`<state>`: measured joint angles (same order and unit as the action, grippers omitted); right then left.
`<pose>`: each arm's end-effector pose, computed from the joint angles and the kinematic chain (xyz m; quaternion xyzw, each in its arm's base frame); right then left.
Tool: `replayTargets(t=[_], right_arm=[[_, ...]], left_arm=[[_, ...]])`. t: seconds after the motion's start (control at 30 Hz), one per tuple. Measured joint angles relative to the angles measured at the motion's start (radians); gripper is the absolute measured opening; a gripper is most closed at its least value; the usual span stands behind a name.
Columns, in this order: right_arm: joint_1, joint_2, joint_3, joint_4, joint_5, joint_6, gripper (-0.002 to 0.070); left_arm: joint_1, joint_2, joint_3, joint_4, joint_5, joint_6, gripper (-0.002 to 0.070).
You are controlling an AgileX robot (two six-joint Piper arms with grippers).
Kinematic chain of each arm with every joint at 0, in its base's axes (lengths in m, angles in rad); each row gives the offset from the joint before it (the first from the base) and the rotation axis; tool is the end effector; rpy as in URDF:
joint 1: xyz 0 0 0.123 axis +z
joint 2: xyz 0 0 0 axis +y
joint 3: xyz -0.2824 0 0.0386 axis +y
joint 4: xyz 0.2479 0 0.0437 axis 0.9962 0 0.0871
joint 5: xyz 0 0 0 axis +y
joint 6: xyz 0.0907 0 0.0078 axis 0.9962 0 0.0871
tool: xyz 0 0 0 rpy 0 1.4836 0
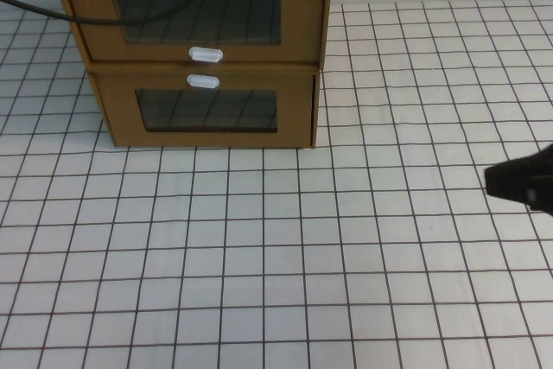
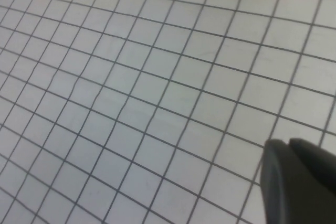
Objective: Open the shoe box
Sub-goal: 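Pull the top drawer of the cardboard box fully open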
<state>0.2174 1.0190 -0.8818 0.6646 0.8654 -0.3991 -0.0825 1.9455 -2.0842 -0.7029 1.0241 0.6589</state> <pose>0.1787 0.0833 0.3356 -0.1569 0.8893 0.2744 0.3305 0.4324 -0.0862 0.4019 0.2638 0.8305 -0.2253 0.4357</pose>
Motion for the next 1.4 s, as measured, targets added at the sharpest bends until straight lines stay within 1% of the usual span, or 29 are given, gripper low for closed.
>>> replayTargets(t=[0.13,0.3,0.37,0.5,0.57,0.67,0.77,0.83,0.9,1.0,1.17,1.23,1.3,1.4], right_arm=[[0.161,0.124,-0.111,-0.097,-0.038,0.084,-0.0013],[0.405,0.306,-0.268,-0.313,-0.059,0.238,-0.0013],[0.505,0.389,-0.337,-0.422,-0.059,0.306,-0.0013],[0.668,0.530,-0.457,-0.651,-0.047,0.427,-0.0013],[0.734,0.594,-0.511,-0.795,-0.043,0.480,-0.0013],[0.802,0.664,-0.564,-1.023,-0.051,0.531,-0.0013],[0.837,0.717,-0.577,-1.210,-0.090,0.554,-0.0012],[0.841,0.741,-0.577,-1.284,-0.129,0.559,-0.0001],[0.841,0.760,-0.579,-1.351,-0.164,0.561,0.0025],[0.841,0.790,-0.581,-1.497,-0.207,0.621,0.0096],[0.841,0.842,-0.582,-1.887,-0.241,0.881,0.0238],[0.841,0.861,-0.582,-2.035,-0.248,0.975,0.0265],[0.841,0.880,-0.582,-2.171,-0.257,1.074,0.0278],[0.841,0.912,-0.599,-2.271,-0.272,1.150,0.0285]], left_arm=[[0.000,0.000,0.000,-0.002,0.002,0.000,-0.0002],[0.000,0.000,0.000,-0.002,0.005,0.000,-0.0002],[0.000,0.000,0.000,-0.002,0.007,0.000,-0.0002],[0.000,0.000,-0.002,-0.004,0.008,-0.002,-0.0002],[0.000,0.000,-0.002,-0.004,0.008,-0.002,-0.0002],[0.000,0.000,-0.002,-0.004,0.009,-0.002,-0.0002],[0.000,0.000,-0.002,-0.004,0.011,-0.002,-0.0002],[0.000,0.000,-0.002,-0.004,0.011,-0.002,-0.0002],[0.000,0.000,-0.002,-0.004,0.013,-0.002,-0.0002],[0.000,0.000,-0.002,-0.004,0.017,-0.002,-0.0002],[0.000,0.000,-0.002,-0.004,0.018,-0.002,-0.0002],[0.000,0.000,-0.002,-0.004,0.018,-0.002,-0.0002],[0.000,0.000,-0.002,-0.004,0.018,-0.002,-0.0002],[0.000,0.000,-0.002,-0.004,0.019,-0.002,-0.0002]])
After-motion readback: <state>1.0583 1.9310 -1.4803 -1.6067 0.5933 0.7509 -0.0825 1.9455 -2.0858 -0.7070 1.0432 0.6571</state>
